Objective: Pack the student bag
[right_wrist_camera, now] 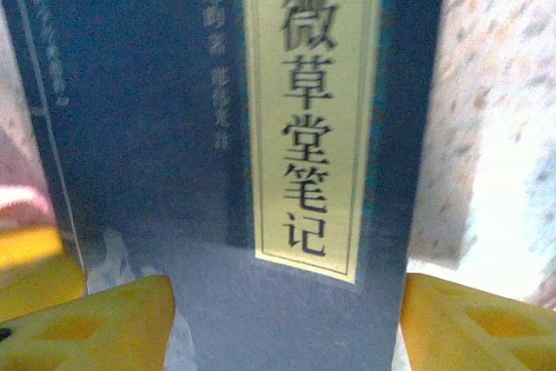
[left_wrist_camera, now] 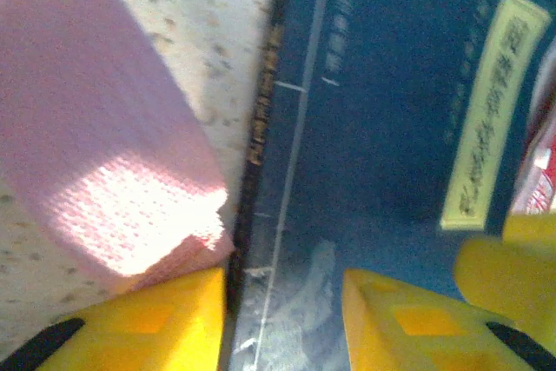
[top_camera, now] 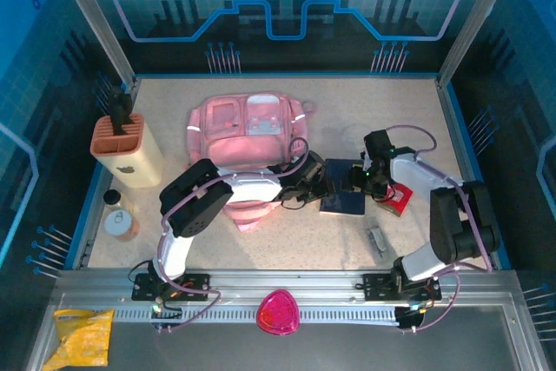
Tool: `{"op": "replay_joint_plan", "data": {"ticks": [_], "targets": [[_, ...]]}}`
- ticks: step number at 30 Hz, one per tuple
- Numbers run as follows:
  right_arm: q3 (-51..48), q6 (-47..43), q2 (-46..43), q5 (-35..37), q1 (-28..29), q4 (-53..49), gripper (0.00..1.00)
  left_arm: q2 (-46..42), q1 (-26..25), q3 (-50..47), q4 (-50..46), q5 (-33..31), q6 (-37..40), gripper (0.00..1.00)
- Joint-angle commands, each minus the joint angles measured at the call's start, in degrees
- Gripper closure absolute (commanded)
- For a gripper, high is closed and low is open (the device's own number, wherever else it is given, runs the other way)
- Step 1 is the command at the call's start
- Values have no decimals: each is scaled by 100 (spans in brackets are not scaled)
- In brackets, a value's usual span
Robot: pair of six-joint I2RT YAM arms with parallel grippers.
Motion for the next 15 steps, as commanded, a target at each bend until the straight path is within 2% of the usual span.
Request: {"op": "replay_joint_plan", "data": {"ticks": [1,7,10,12,15], "targets": [[-394,242,-364,-507,123,194,31,-217,29,-312,-102,-125,110,65],[-347,36,34,-52,58,15,28,-228,69,-442,-62,-70,115,68],[-361,39,153,-230,122,159,30,-228,47,-407,-53,-40,124,69],[-293,22,177,-508,171,217,35,-203,30,-364,-69,-13,149,70],[-252,82,34,-761,162,237,35,-208,25,-320,-216,-86,209,71]]}}
